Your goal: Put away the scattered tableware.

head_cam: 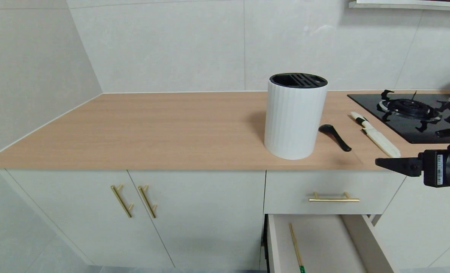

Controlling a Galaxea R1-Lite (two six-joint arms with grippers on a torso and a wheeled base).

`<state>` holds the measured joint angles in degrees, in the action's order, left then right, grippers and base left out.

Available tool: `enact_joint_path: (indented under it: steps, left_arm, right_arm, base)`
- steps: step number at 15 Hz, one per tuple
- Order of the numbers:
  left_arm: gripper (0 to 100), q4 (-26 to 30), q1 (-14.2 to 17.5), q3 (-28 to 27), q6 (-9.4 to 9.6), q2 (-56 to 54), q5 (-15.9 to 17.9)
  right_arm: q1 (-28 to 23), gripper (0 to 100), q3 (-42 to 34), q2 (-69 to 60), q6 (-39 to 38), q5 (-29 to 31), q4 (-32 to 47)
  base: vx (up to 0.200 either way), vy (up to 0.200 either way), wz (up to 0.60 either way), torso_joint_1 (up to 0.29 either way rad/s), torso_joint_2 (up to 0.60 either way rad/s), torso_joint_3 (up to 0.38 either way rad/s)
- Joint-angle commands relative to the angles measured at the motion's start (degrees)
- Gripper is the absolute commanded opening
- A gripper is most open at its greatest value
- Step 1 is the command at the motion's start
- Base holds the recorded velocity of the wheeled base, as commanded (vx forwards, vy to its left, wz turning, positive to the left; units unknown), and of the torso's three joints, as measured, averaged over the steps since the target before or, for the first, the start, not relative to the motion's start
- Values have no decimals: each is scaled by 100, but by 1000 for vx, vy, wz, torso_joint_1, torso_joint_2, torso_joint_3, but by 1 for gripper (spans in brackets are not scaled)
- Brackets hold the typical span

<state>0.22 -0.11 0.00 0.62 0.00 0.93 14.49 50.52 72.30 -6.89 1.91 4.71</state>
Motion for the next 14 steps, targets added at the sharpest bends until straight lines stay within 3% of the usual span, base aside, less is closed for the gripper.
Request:
enact_joint_path:
  steps: [1, 3, 8, 14]
  left_arm:
    - [100, 4, -7, 0, -1, 0, -5]
    - [100, 4, -7, 0, -1, 0, -5]
    - [100, 4, 2, 0, -1, 0, 4]
    - [100, -4, -7, 0, -1, 0, 4]
  right_arm:
    - [-474, 100, 81, 662, 232, -156, -418]
    - [-869, 100, 415, 1541, 284, -499, -1147]
    - [-905, 100, 1065, 2904, 856, -798, -1833]
    - [-781, 100, 1645, 3695, 952, -745, -1903]
  base:
    - [0, 0, 0, 0, 0, 0]
    - [0, 0, 0, 0, 0, 0]
    - [0, 0, 0, 0, 0, 0]
    - [0, 0, 0, 0, 0, 0]
